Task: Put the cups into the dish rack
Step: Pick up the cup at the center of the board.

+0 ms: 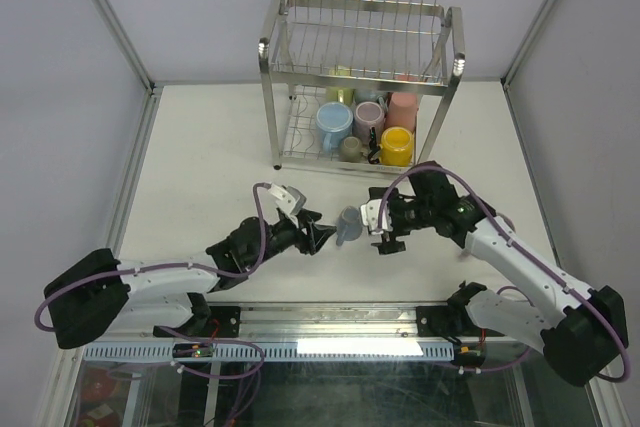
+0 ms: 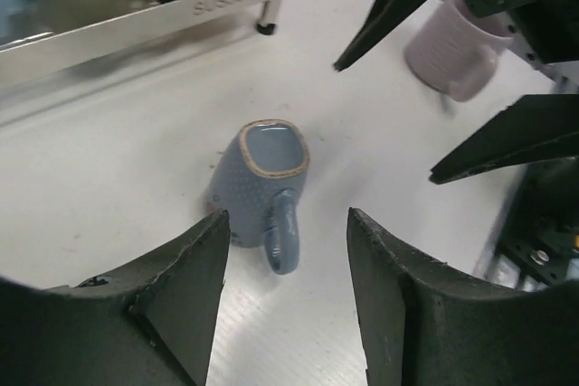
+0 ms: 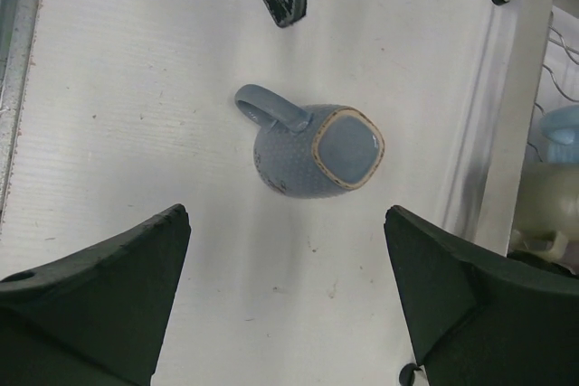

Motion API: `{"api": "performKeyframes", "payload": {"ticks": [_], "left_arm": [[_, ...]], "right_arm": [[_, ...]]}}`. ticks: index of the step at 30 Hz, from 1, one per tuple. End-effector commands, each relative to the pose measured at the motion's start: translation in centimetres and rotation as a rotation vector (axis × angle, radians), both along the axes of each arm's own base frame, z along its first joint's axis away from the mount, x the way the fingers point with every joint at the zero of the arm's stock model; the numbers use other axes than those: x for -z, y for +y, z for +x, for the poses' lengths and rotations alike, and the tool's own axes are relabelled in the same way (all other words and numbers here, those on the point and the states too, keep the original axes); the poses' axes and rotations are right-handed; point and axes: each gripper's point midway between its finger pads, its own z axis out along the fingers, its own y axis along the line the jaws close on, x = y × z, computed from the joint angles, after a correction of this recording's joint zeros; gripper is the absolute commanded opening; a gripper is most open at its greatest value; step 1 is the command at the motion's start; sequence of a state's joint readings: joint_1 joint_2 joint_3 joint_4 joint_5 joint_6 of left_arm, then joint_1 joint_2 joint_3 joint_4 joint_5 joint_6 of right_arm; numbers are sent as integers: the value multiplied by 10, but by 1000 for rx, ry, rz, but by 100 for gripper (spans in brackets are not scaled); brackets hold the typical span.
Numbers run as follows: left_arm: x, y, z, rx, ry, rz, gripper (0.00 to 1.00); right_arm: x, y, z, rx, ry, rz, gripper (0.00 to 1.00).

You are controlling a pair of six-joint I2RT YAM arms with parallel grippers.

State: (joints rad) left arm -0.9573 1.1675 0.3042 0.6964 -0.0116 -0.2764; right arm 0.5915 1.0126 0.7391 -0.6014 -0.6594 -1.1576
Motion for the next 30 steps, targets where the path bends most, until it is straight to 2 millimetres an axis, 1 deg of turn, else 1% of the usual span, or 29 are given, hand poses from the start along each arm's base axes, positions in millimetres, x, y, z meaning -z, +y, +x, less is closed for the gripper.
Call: {"api": "performKeyframes", "payload": {"ticks": [1,4,6,8,10,13,15,16,19,21,23,27,30], "left_arm": [[12,41,28,-331,-43,167,53],[12,31,15,-344,-56,199,53],[17,17,6,-324,-56,232,53],[22,4,2,-316,-44,261,54],[30,-7,1,-317,-27,291,55],[33,-21,2,-310,-24,311,55],[35,-26,5,-321,-18,325,56],[43,-28,7,-329,-13,350,56],[51,-36,8,-330,5,361,54],[56,-44,8,-319,16,361,52],[63,-47,9,-319,27,377,47],[72,-47,10,-330,38,397,35],[73,-46,12,-339,32,404,20]], "right_arm": [[-29,-1,18,91,-5,45,91],[-36,-8,28,160,3,60,91],[-39,-13,34,197,5,66,91],[-40,-17,39,224,2,66,91],[-40,-19,42,243,-4,64,91],[-40,-20,44,252,-6,62,91],[-40,-21,45,257,-10,62,91],[-40,-21,45,259,-11,60,91],[-39,-22,46,263,-15,60,91],[-39,-22,47,266,-16,59,91],[-39,-23,46,267,-17,60,91],[-40,-23,47,267,-19,61,91],[-39,-23,46,266,-18,61,91]]}}
